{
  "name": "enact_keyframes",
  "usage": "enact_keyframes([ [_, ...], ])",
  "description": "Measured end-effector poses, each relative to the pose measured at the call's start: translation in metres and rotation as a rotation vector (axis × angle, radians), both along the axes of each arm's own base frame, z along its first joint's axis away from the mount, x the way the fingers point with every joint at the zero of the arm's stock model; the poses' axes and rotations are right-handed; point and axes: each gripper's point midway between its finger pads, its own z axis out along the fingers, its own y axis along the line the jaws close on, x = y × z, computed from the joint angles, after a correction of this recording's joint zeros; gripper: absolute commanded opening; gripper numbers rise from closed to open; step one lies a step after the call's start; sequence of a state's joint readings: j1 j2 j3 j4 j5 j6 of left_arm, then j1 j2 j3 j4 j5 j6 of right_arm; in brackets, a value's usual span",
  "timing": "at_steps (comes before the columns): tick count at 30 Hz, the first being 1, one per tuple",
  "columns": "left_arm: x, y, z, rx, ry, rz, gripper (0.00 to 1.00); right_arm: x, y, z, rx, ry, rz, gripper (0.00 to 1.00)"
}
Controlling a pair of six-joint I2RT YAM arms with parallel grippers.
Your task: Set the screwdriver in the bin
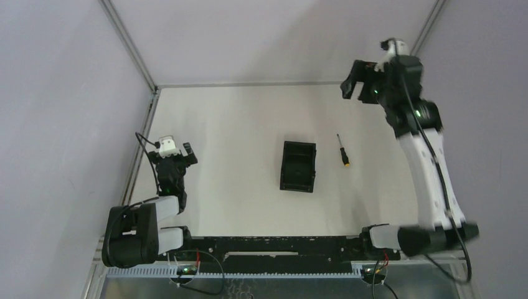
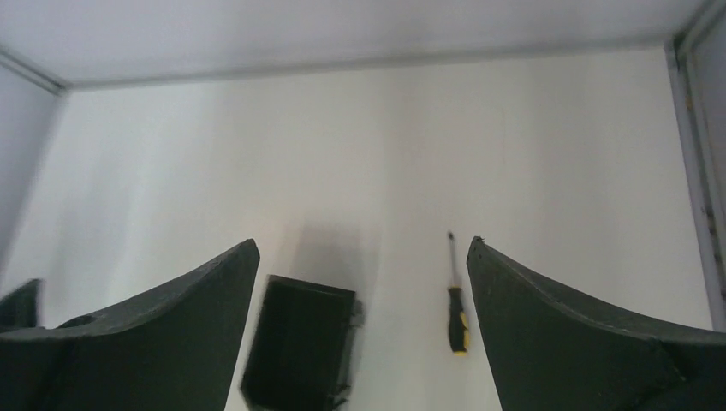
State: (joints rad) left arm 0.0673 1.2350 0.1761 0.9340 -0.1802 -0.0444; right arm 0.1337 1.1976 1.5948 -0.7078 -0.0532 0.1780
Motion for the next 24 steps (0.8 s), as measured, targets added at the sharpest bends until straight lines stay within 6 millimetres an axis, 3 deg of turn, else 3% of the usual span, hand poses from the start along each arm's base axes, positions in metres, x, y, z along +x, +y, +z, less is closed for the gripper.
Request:
enact_keyframes([
  [2,0.0,0.0,0.0,0.0,0.0,0.0,1.0,0.027,-0.004,-0.028,-0.045,0.126,-0.029,1.0],
  [5,0.0,0.0,0.0,0.0,0.0,0.0,1.0,0.052,-0.012,-0.111,-0.104,0.394,-0.057,0.98],
  [7,0.0,0.0,0.0,0.0,0.0,0.0,1.0,0.053,-0.019,-0.17,-0.129,0.575,-0.062,0.97],
  [11,0.0,0.0,0.0,0.0,0.0,0.0,1.0,0.032,-0.031,-0.262,-0.157,0.845,-0.053,0.94],
  [16,0.0,0.0,0.0,0.0,0.0,0.0,1.0,0.006,-0.038,-0.34,-0.189,1.063,-0.042,0.88],
  [21,0.0,0.0,0.0,0.0,0.0,0.0,1.0,0.006,-0.045,-0.376,-0.236,1.122,-0.066,0.8],
  [24,0.0,0.0,0.0,0.0,0.0,0.0,1.0,0.01,-0.046,-0.381,-0.253,1.118,-0.068,0.71],
])
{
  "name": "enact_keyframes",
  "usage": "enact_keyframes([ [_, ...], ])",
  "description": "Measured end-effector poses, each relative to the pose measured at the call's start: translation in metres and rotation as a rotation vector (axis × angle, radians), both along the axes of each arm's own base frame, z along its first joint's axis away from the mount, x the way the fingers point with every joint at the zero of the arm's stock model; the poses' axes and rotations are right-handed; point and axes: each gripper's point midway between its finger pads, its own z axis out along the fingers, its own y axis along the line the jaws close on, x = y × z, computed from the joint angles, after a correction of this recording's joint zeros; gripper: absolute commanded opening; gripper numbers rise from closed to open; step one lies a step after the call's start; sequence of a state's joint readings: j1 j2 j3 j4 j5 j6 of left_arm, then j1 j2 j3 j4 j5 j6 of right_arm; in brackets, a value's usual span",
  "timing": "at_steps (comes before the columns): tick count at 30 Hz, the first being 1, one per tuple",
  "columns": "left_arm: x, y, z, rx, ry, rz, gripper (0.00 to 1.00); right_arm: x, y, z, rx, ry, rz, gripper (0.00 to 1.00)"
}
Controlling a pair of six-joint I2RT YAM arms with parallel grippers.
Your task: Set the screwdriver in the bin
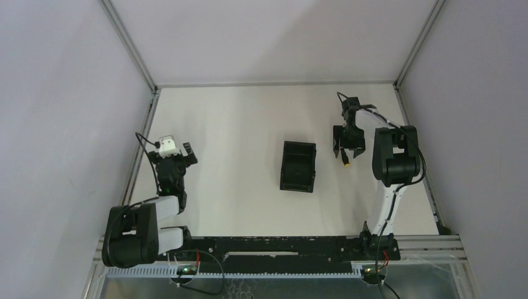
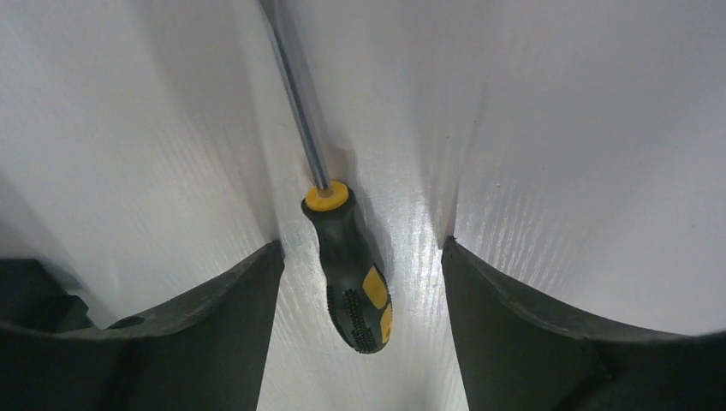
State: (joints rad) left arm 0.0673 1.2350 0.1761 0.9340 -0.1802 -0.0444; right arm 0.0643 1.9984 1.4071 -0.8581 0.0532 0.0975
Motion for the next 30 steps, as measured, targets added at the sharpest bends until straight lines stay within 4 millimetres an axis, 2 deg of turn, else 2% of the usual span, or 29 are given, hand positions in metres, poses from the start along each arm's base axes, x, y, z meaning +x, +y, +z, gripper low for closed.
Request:
enact_keyframes([
  [1,0.0,0.0,0.0,0.0,0.0,0.0,1.0,0.001,0.001,0.0,0.0,-0.003,0.006,0.69],
  [2,0.0,0.0,0.0,0.0,0.0,0.0,1.0,0.001,0.002,0.0,-0.003,-0.004,0.012,0.62],
  [3,0.0,0.0,0.0,0.0,0.0,0.0,1.0,0.002,0.003,0.0,-0.003,-0.007,0.02,0.46],
  [4,0.0,0.0,0.0,0.0,0.0,0.0,1.0,0.003,0.006,-0.001,-0.002,-0.009,0.03,0.37],
  [5,0.0,0.0,0.0,0.0,0.0,0.0,1.0,0.003,0.008,-0.001,0.002,-0.01,0.043,0.08],
  [6,0.0,0.0,0.0,0.0,0.0,0.0,1.0,0.005,0.012,-0.001,0.013,-0.015,0.048,0.0],
  [12,0.0,0.0,0.0,0.0,0.0,0.0,1.0,0.003,0.012,0.002,-0.016,-0.014,0.059,0.0],
  [15,0.0,0.0,0.0,0.0,0.0,0.0,1.0,-0.005,0.009,0.012,-0.045,-0.002,0.046,0.0],
  [17,0.0,0.0,0.0,0.0,0.0,0.0,1.0,-0.015,0.008,0.032,-0.052,-0.003,0.029,0.0],
  [23,0.0,0.0,0.0,0.0,0.0,0.0,1.0,-0.032,0.003,0.126,-0.067,-0.148,-0.035,0.0],
  [25,0.0,0.0,0.0,0.0,0.0,0.0,1.0,-0.038,0.002,0.149,-0.068,-0.194,-0.056,0.0],
  [27,0.0,0.0,0.0,0.0,0.0,0.0,1.0,-0.046,0.001,0.163,-0.068,-0.22,-0.075,0.0],
  [30,0.0,0.0,0.0,0.0,0.0,0.0,1.0,-0.057,0.004,0.17,-0.069,-0.216,-0.089,0.0],
])
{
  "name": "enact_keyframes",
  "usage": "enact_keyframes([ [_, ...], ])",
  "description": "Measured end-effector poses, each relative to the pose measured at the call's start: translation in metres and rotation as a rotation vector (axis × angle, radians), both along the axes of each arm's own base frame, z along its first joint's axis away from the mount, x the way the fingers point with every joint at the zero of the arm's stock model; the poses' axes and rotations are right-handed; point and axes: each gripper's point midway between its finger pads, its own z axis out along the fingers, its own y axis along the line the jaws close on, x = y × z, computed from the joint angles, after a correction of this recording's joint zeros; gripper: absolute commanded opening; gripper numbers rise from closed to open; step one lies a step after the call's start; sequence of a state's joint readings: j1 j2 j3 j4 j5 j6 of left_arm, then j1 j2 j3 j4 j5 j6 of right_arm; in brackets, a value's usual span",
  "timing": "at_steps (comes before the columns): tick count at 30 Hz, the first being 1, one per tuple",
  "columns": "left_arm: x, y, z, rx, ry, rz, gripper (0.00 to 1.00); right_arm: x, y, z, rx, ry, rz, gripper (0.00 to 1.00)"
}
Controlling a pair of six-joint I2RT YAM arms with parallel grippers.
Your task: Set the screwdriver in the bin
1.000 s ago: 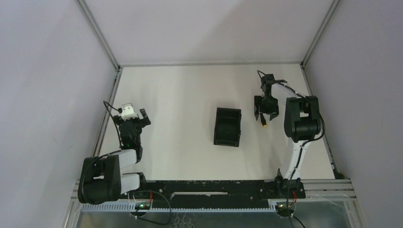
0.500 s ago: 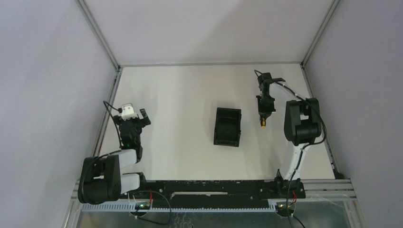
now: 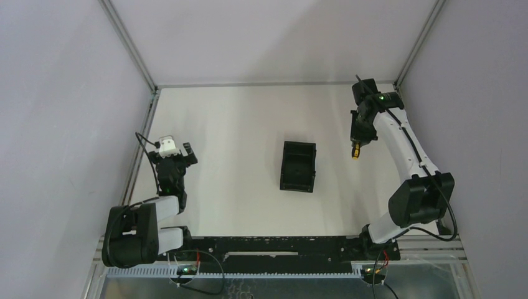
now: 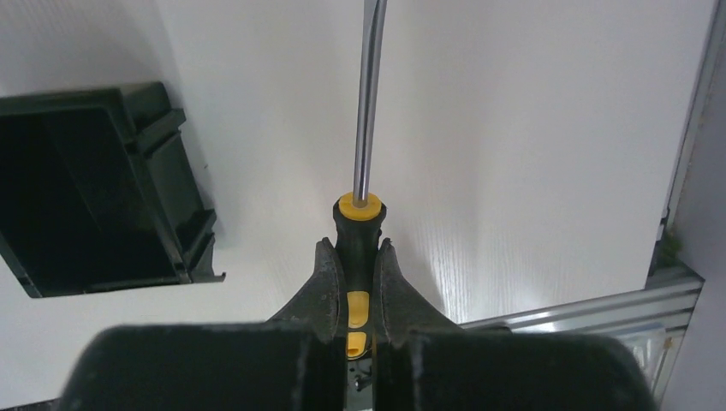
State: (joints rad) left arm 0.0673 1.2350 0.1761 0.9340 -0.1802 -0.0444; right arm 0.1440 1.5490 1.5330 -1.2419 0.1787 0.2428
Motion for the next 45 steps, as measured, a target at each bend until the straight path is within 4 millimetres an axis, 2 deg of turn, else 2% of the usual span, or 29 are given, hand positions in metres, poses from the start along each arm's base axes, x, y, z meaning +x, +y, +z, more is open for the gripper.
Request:
enact_keyframes([
  [3,0.0,0.0,0.0,0.0,0.0,0.0,1.0,-0.004,0.015,-0.001,0.001,0.007,0.022,0.0],
  [5,0.0,0.0,0.0,0.0,0.0,0.0,1.0,-0.006,0.038,0.0,0.007,-0.005,0.078,0.0],
  [6,0.0,0.0,0.0,0.0,0.0,0.001,1.0,-0.007,0.053,-0.001,0.014,-0.009,0.116,0.0],
  [12,0.0,0.0,0.0,0.0,0.0,0.0,1.0,-0.021,0.166,-0.01,0.101,-0.011,0.414,0.0],
  [14,0.0,0.0,0.0,0.0,0.0,0.0,1.0,-0.026,0.198,-0.018,0.122,0.001,0.494,0.0],
  [16,0.0,0.0,0.0,0.0,0.0,0.0,1.0,-0.031,0.213,-0.027,0.126,0.023,0.534,0.0],
  [20,0.0,0.0,0.0,0.0,0.0,0.0,1.0,-0.029,0.218,-0.047,0.113,0.058,0.549,0.0],
  [28,0.0,0.0,0.0,0.0,0.0,0.0,1.0,-0.032,0.205,-0.1,0.052,0.141,0.554,0.02],
  [31,0.0,0.0,0.0,0.0,0.0,0.0,1.0,-0.029,0.201,-0.118,0.027,0.151,0.553,0.22],
  [33,0.0,0.0,0.0,0.0,0.0,0.0,1.0,-0.023,0.202,-0.118,0.026,0.126,0.553,0.36],
  [34,0.0,0.0,0.0,0.0,0.0,0.0,1.0,-0.02,0.202,-0.12,0.026,0.119,0.552,0.4],
  [39,0.0,0.0,0.0,0.0,0.0,0.0,1.0,-0.022,0.196,-0.13,-0.004,0.131,0.555,0.52],
  [45,0.0,0.0,0.0,0.0,0.0,0.0,1.0,-0.019,0.195,-0.124,-0.012,0.106,0.553,0.54],
])
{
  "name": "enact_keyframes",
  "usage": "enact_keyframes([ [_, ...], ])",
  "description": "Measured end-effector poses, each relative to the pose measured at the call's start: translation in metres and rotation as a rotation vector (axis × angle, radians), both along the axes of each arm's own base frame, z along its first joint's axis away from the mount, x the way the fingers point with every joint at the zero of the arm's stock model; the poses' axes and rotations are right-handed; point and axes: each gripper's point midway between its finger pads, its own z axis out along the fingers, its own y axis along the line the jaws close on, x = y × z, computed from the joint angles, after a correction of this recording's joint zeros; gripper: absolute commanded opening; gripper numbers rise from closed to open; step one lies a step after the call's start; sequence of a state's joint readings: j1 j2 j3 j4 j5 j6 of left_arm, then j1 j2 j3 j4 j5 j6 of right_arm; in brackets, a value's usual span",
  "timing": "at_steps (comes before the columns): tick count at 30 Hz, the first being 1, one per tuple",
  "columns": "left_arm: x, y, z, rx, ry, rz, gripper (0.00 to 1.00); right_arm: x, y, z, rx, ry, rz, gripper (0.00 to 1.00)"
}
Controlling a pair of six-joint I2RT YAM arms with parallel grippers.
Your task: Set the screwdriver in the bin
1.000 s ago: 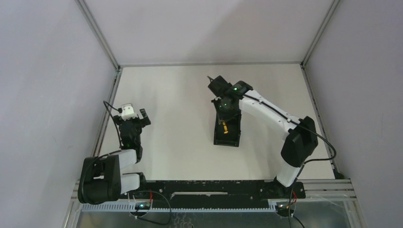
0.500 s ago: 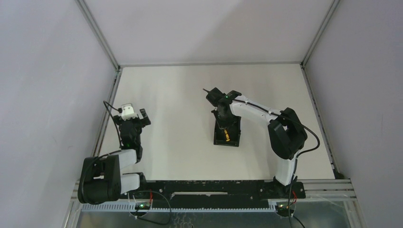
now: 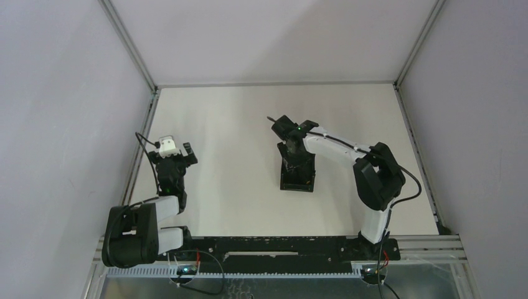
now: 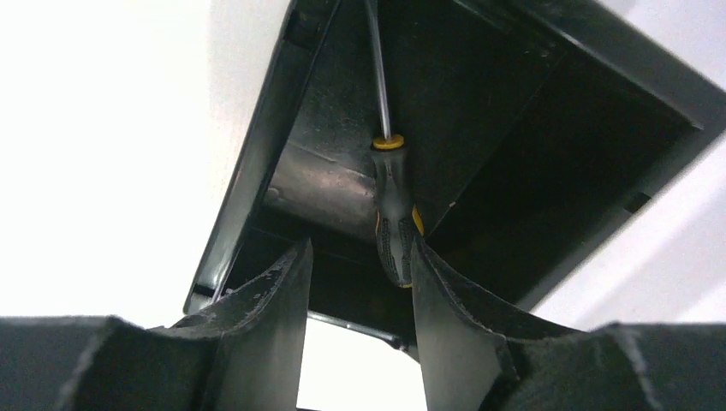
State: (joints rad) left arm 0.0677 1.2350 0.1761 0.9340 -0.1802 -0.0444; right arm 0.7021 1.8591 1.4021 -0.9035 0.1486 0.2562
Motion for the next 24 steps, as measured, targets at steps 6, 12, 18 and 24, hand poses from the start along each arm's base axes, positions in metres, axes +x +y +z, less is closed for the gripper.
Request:
enact_keyframes([
  [6,0.0,0.0,0.0,0.0,0.0,0.0,1.0,0.003,0.0,0.055,0.08,-0.136,-0.004,0.99],
  [12,0.0,0.0,0.0,0.0,0.0,0.0,1.0,0.002,-0.009,0.129,0.197,-0.319,-0.003,1.0],
  [18,0.0,0.0,0.0,0.0,0.0,0.0,1.0,-0.012,-0.028,0.185,0.356,-0.529,-0.006,1.0],
  [24,0.0,0.0,0.0,0.0,0.0,0.0,1.0,-0.033,-0.068,0.156,0.412,-0.626,-0.091,1.0],
])
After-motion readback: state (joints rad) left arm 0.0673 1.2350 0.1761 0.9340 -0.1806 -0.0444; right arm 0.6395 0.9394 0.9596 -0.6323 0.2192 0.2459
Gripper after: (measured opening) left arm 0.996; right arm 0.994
